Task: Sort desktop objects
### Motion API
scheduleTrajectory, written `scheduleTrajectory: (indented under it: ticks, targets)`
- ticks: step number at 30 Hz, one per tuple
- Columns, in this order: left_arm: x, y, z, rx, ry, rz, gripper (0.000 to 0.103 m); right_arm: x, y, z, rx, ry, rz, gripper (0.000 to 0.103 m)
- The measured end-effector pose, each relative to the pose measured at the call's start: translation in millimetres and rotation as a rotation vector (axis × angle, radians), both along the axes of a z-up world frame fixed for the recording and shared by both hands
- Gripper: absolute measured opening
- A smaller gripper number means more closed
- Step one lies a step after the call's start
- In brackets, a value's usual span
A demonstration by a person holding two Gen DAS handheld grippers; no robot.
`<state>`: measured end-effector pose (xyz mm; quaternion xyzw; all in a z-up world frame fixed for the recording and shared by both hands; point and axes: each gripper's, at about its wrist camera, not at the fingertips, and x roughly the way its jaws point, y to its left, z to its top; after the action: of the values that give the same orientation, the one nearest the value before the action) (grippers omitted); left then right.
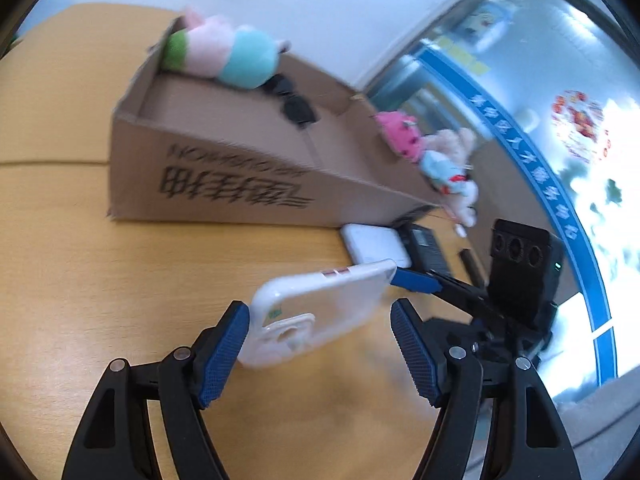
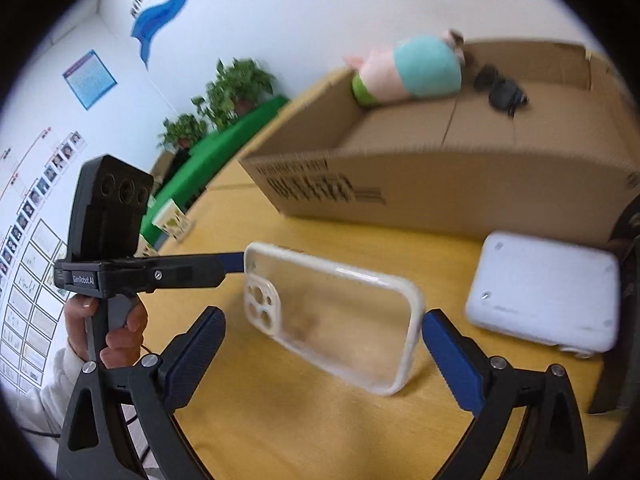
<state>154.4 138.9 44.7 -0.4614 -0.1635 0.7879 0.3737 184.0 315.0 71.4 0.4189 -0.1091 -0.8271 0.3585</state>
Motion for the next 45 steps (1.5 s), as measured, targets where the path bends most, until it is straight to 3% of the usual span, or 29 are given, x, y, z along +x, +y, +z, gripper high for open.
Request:
scheduleTrajectory:
  ticks: [4, 9, 12, 14, 15, 16, 18, 20, 22, 25, 29, 36, 41, 44, 45]
  targets:
    - [15, -8, -2, 0.094, -0.018, -0.043, 0.071, 20, 23, 12, -0.086, 0.014, 0.04, 0.1]
    - [7, -12, -33, 0.014, -0.11, 0.048, 0.071, 29, 29, -7, 0.006, -0.02, 0.016, 0.099]
    - [-2, -6, -44, -0.04, -0.157, 0.071, 0.053, 16, 27, -17, 0.069, -0.032, -0.053, 0.094]
    - [-6, 0, -50, -0.075, -0.182, 0.074, 0.042, 7, 24, -23, 0.123, -0.018, -0.071, 0.085]
    - [-6, 1, -53, -0.082, -0.185, 0.073, 0.031, 1, 22, -27, 0.14, -0.028, -0.074, 0.072]
    - [-6, 3, -56, -0.097, -0.189, 0.066, 0.026, -5, 20, -32, 0.156, -0.043, -0.075, 0.054]
    - [-6, 4, -55, -0.127, -0.171, 0.077, 0.02, -11, 14, -40, 0.224, -0.045, -0.089, 0.04]
    - [-6, 1, -56, -0.148, -0.167, 0.094, 0.01, -11, 11, -40, 0.263, -0.02, -0.083, 0.037]
    - [-6, -1, -55, -0.152, -0.161, 0.095, 0.01, -11, 12, -42, 0.291, -0.006, -0.083, 0.028]
    - [-4, 1, -47, -0.163, -0.123, 0.104, 0.008, -12, 18, -43, 0.278, -0.021, -0.096, 0.025]
    - [-4, -3, -9, -0.131, -0.023, 0.126, 0.006, -6, 25, -32, 0.236, -0.022, -0.116, 0.025]
    - [-30, 3, 71, -0.121, 0.166, 0.129, 0.006, -7, 40, 46, 0.136, 0.156, -0.183, 0.025]
    - [-73, 9, 122, -0.117, 0.284, 0.126, 0.006, -51, 45, 95, 0.145, 0.289, -0.215, 0.025]
    - [-109, 15, 144, -0.139, 0.322, 0.134, 0.006, -85, 46, 109, 0.149, 0.326, -0.213, 0.025]
    - [-121, 16, 148, -0.15, 0.325, 0.142, 0.006, -99, 45, 112, 0.15, 0.331, -0.165, 0.025]
